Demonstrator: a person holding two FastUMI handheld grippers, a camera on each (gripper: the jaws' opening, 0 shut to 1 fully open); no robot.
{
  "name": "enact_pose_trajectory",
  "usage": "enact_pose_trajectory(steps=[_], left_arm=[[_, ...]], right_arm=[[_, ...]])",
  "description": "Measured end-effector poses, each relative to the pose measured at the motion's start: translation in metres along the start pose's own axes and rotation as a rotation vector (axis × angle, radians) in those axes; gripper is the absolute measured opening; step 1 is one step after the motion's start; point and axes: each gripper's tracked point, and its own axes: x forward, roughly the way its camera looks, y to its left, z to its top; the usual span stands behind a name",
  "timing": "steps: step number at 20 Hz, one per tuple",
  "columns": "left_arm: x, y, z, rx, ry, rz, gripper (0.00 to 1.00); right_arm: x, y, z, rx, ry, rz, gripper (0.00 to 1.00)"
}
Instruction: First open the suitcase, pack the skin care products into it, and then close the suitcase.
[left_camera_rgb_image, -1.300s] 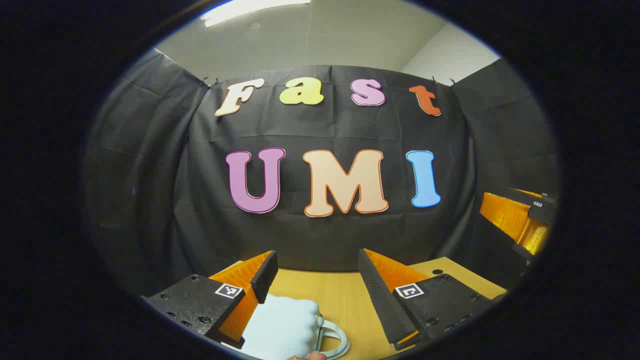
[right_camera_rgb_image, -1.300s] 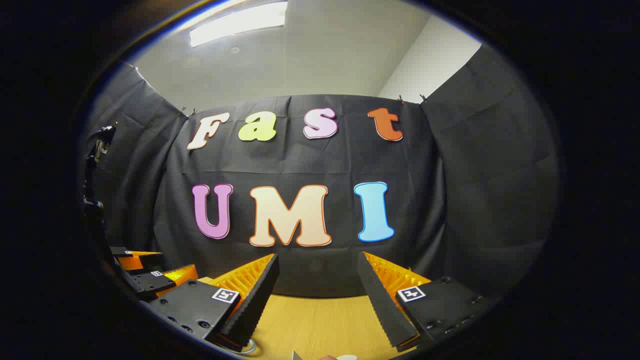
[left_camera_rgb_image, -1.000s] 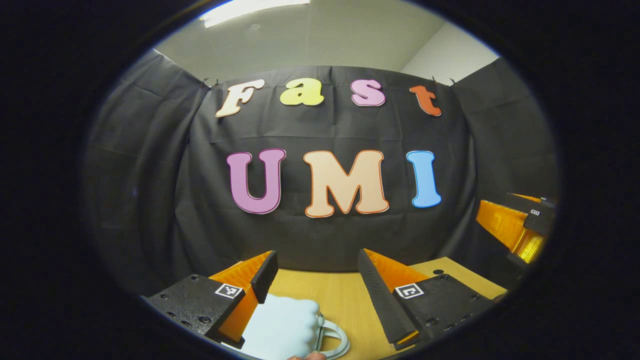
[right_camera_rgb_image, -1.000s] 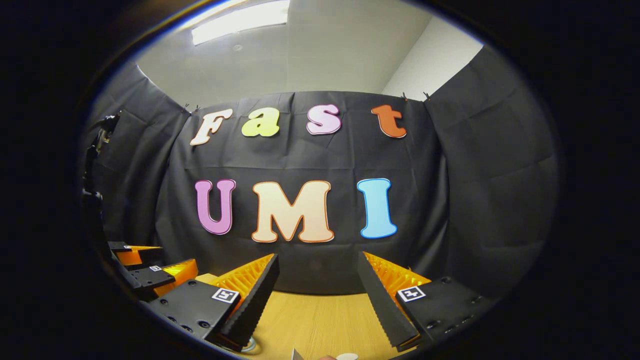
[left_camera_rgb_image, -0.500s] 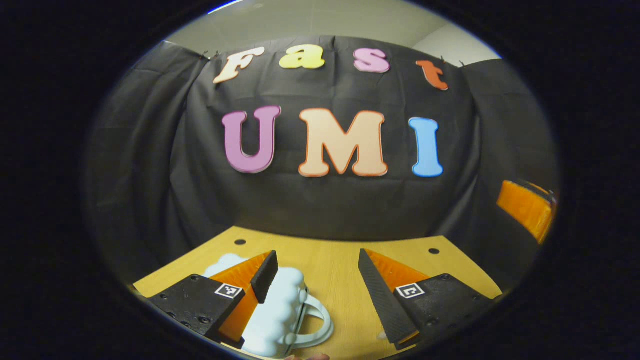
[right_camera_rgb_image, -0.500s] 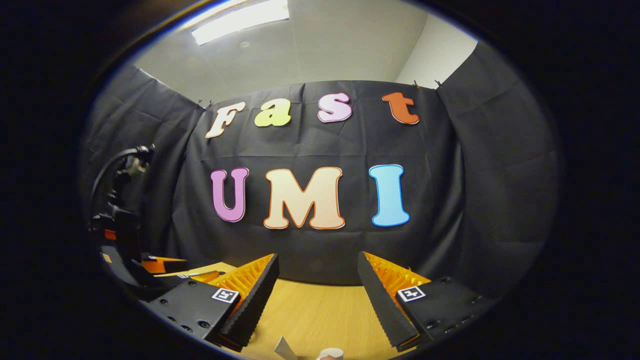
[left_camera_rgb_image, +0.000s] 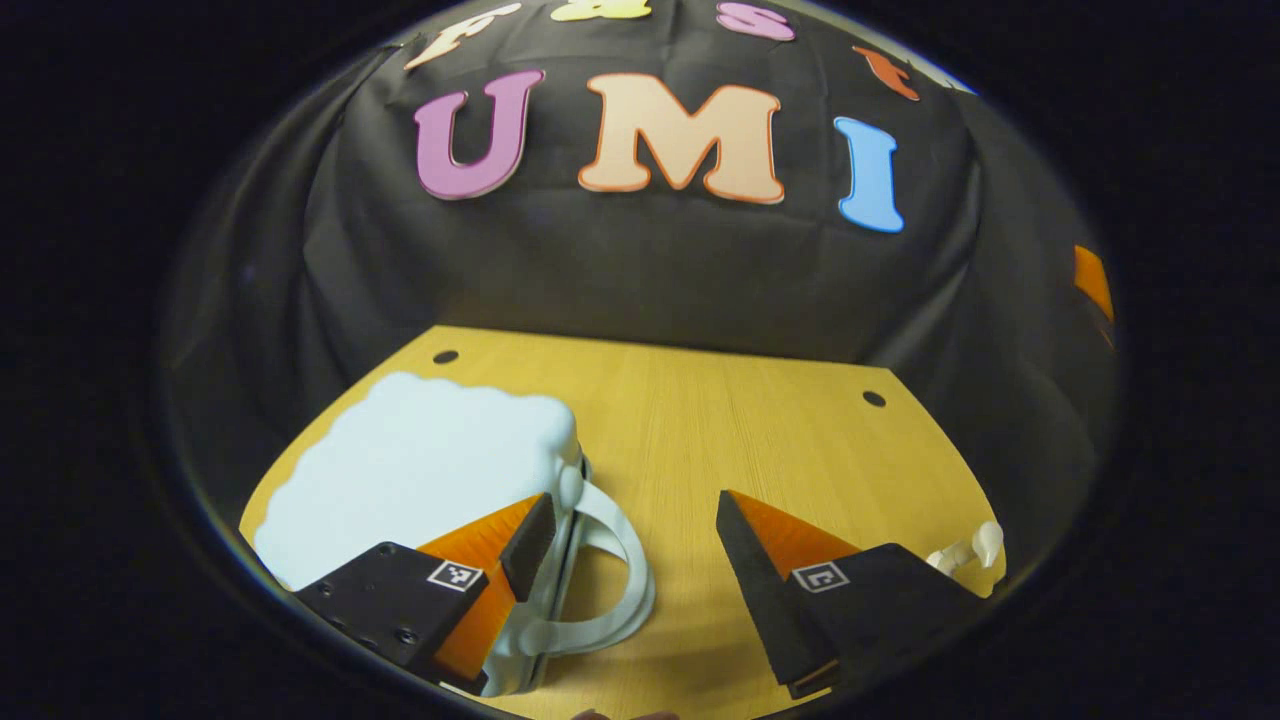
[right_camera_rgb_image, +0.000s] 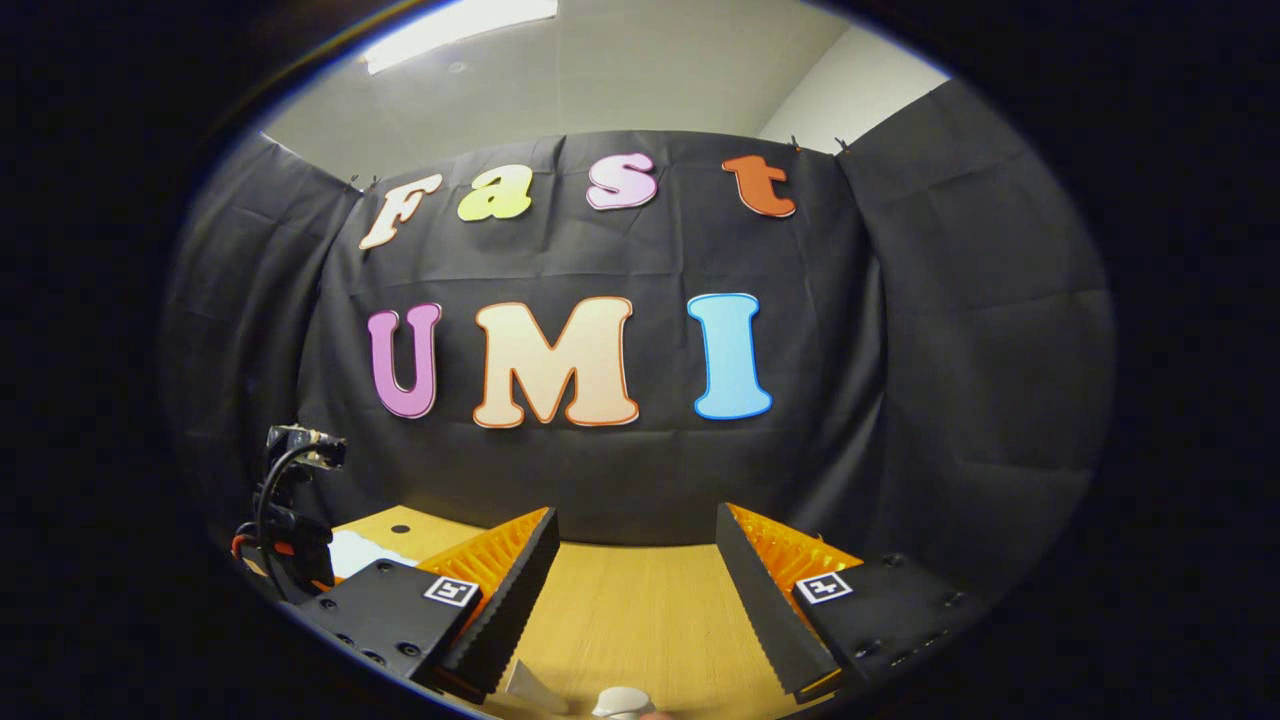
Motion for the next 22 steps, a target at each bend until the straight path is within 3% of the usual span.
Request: enact_pose_trajectory(steps=[5,13,16,17,19,21,22], left_arm=[[0.016,-0.010,-0.028,0.001,0.097,-0.020,0.96],[0.041,-0.008,-0.068,-0.004,0.249,0.020,0.93],[0.047,-0.017,-0.079,-0.024,0.301,-0.042,0.89],[0.047,-0.009,-0.083,-0.026,0.325,-0.021,0.80],[0.048,0.007,-0.081,-0.016,0.326,0.022,0.49],[0.045,0.005,-0.081,-0.043,0.339,-0.010,0.11],[0.047,0.004,-0.080,-0.020,0.353,-0.034,0.10]], right_arm=[[0.004,-0.002,-0.009,-0.025,0.028,-0.017,0.99],[0.006,0.004,-0.018,-0.054,0.055,0.003,0.99],[0.006,0.004,-0.019,-0.063,0.053,0.003,0.99],[0.006,0.004,-0.018,-0.066,0.052,0.003,0.99],[0.005,0.004,-0.018,-0.067,0.048,0.001,0.99],[0.004,0.005,-0.018,-0.067,0.044,0.002,0.99],[0.005,0.005,-0.018,-0.066,0.043,0.004,0.99]])
